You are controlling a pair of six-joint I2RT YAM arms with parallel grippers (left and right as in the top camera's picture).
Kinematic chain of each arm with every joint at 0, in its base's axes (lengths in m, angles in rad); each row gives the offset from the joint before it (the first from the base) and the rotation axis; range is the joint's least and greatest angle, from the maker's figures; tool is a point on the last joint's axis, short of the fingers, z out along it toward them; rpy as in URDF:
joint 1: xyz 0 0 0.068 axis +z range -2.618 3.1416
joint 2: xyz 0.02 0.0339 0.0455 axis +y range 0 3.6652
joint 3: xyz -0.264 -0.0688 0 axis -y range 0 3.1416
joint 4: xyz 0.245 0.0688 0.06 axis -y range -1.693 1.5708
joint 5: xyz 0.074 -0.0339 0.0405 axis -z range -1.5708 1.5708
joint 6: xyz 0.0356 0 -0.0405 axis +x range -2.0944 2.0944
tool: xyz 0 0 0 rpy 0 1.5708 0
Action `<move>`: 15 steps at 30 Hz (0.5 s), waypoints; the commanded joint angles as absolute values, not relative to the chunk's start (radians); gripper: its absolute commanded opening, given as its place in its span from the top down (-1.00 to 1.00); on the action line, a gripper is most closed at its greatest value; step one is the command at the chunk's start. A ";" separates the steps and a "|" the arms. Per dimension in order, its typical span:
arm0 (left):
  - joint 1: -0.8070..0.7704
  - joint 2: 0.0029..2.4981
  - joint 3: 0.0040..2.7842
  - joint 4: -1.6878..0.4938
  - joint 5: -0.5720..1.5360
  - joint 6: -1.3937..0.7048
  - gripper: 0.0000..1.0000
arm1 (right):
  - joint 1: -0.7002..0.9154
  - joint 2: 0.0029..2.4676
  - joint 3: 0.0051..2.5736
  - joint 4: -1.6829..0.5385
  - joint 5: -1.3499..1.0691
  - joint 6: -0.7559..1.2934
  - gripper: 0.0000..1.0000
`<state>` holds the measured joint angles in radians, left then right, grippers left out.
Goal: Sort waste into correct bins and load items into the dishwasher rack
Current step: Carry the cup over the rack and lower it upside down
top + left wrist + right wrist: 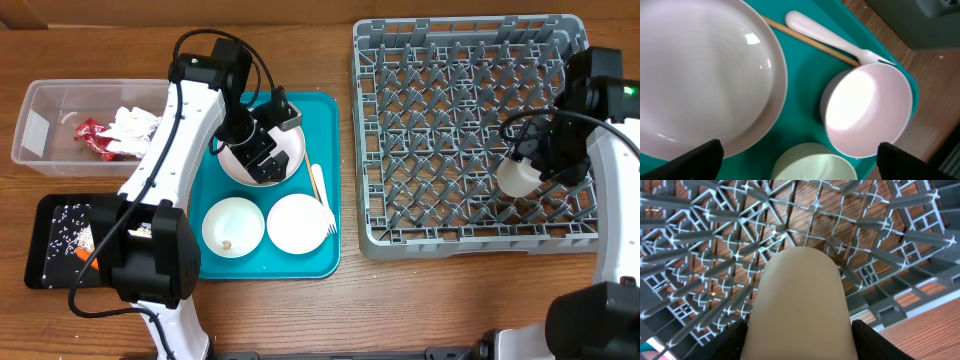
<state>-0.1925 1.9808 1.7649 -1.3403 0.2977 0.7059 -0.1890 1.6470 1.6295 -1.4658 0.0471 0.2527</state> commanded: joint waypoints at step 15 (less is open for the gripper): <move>-0.190 1.980 1.775 -1.277 0.254 0.710 -1.00 | -0.244 1.715 1.605 -1.443 0.009 0.200 0.61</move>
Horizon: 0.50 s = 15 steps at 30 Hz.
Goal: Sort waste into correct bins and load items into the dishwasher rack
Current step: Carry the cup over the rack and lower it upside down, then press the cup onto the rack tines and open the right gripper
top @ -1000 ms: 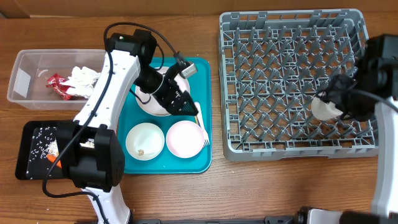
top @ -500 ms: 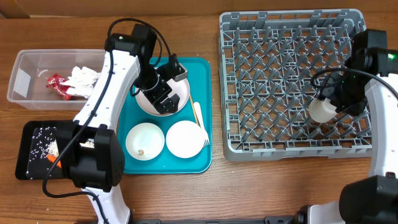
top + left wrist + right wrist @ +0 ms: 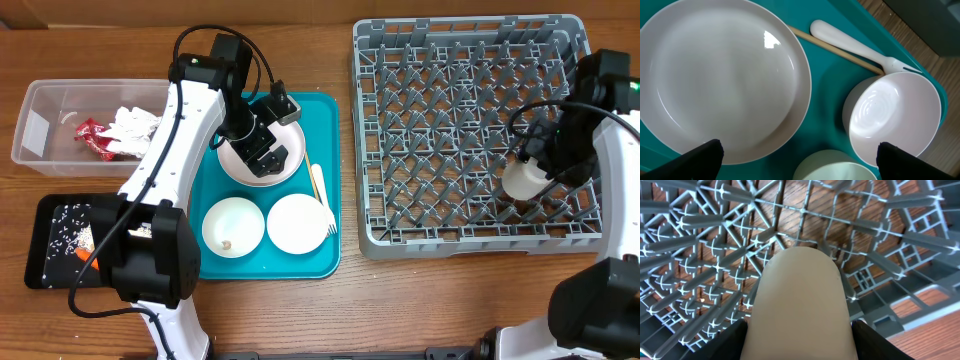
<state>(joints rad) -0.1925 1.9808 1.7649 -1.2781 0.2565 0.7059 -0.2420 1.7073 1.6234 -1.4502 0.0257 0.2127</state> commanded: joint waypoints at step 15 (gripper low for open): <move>-0.190 1.980 1.775 -1.277 0.254 0.710 -1.00 | -0.242 1.715 1.491 -1.343 -0.007 0.200 0.76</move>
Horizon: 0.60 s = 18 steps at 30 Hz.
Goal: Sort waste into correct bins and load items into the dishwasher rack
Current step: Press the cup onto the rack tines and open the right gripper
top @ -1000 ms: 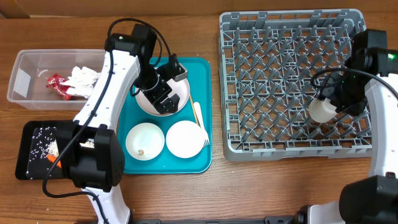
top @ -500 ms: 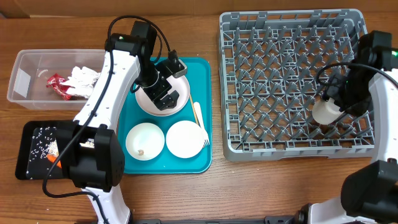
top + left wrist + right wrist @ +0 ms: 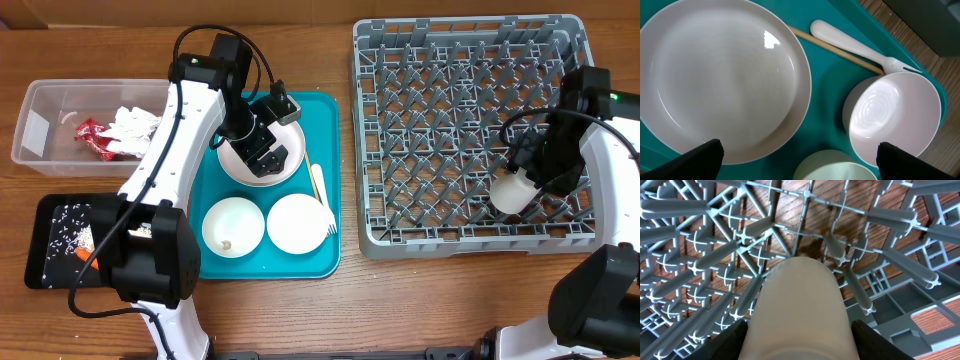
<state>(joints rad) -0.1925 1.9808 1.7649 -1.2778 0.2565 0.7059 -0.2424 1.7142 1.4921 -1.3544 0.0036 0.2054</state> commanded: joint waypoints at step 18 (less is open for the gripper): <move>-0.190 1.980 1.775 -1.277 0.254 0.710 -1.00 | -0.242 1.715 1.550 -1.357 -0.032 0.181 0.92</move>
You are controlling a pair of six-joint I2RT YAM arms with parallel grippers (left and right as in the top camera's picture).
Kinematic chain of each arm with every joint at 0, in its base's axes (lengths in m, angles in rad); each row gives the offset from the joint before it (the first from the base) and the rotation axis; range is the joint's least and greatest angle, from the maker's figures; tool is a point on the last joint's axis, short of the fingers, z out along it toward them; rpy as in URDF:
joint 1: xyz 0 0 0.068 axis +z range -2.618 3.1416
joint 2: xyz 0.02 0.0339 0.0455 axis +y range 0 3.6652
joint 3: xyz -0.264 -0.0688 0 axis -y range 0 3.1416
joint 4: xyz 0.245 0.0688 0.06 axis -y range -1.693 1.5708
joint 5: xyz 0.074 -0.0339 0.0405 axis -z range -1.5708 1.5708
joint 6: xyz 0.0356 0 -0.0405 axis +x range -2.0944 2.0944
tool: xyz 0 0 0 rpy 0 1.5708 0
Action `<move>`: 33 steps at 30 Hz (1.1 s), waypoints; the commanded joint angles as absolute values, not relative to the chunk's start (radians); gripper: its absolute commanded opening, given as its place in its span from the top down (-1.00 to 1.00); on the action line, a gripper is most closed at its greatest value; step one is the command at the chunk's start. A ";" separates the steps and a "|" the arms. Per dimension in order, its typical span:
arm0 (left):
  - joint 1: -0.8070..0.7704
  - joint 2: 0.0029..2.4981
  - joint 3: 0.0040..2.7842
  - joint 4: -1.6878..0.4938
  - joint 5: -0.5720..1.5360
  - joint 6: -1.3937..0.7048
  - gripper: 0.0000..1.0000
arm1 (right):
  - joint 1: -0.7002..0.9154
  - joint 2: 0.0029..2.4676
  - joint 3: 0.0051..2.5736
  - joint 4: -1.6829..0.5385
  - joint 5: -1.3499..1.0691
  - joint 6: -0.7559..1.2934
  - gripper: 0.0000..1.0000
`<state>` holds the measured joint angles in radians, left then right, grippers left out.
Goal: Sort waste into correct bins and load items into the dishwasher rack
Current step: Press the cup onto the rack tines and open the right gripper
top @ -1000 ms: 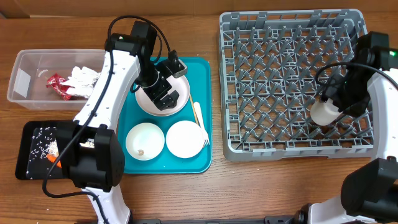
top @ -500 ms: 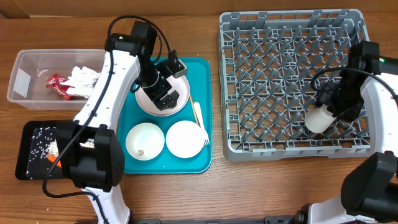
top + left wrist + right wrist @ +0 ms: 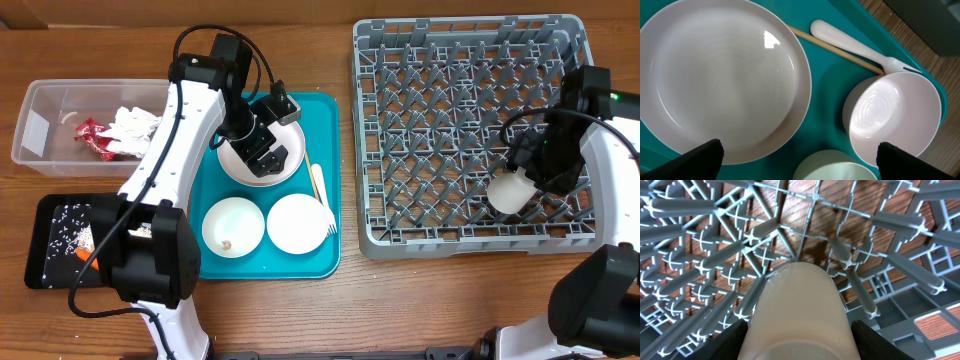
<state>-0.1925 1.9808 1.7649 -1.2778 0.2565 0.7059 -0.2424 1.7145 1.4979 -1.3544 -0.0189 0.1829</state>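
A cream cup [image 3: 797, 305] is in my right gripper [image 3: 799, 345], which is shut on it, low among the tines of the grey dishwasher rack [image 3: 450, 90], near its front right [image 3: 510, 190]. On the teal tray [image 3: 320, 262] lie a white plate [image 3: 720, 80], a white bowl [image 3: 892, 117], a pale green bowl [image 3: 835, 167], a white fork [image 3: 850, 42] and a wooden chopstick [image 3: 835, 49]. My left gripper [image 3: 262, 150] hangs open above the plate, nothing between its fingers [image 3: 702, 159].
A clear bin [image 3: 40, 135] holding a red wrapper and crumpled white paper stands at the far left. A black tray [image 3: 55, 245] with food scraps lies in front of it. Bare wooden table runs along the front edge.
My right gripper has sunk slightly with the cup, so the rack's tines look a little closer. The left arm and the things on the tray have not moved.
My right gripper first held the cup above the rack's front right, then a little further right, then lower and to the left among the tines, where it is now. The left gripper was close over the plate, then higher, and has stayed open there.
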 commanded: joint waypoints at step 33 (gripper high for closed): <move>-0.190 1.980 1.775 -1.277 0.254 0.710 -1.00 | -0.241 1.715 1.480 -1.257 -0.031 0.182 0.90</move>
